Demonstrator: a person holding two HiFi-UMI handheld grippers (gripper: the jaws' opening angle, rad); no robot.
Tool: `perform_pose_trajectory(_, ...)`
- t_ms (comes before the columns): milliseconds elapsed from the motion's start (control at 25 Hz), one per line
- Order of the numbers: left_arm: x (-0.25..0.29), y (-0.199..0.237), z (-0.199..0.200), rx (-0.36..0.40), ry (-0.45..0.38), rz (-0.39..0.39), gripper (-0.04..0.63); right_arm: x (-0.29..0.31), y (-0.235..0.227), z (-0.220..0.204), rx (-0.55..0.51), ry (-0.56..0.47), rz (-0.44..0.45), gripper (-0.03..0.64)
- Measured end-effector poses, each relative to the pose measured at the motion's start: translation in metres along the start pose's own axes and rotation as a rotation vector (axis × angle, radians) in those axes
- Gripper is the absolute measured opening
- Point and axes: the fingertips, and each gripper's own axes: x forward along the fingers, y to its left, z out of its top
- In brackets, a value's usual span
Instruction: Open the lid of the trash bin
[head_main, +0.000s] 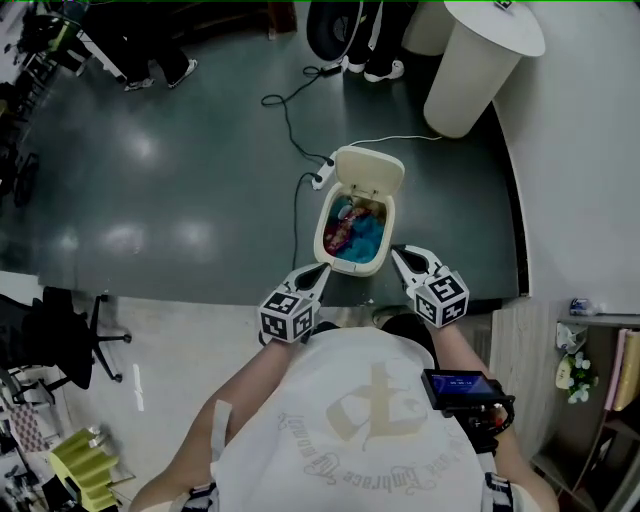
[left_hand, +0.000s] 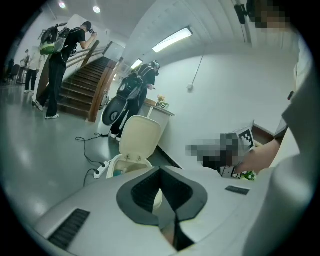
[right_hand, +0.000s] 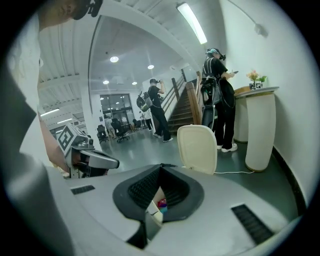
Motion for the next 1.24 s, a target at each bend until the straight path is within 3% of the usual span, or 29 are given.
perform_pose_trajectory(520,0.005,-0.02,0.01,0.043,-0.011,-0.023,0.014,-0.05,-0.004,-0.008,0.041,-0.083,-0.038,0.005)
perform_pose_trajectory(1240,0.026,-0.056,-0.001,0.083,0.027,-0.078,0.014,-0.081,-0.012,-0.025,0.074,-0.103,-0.058,0.005)
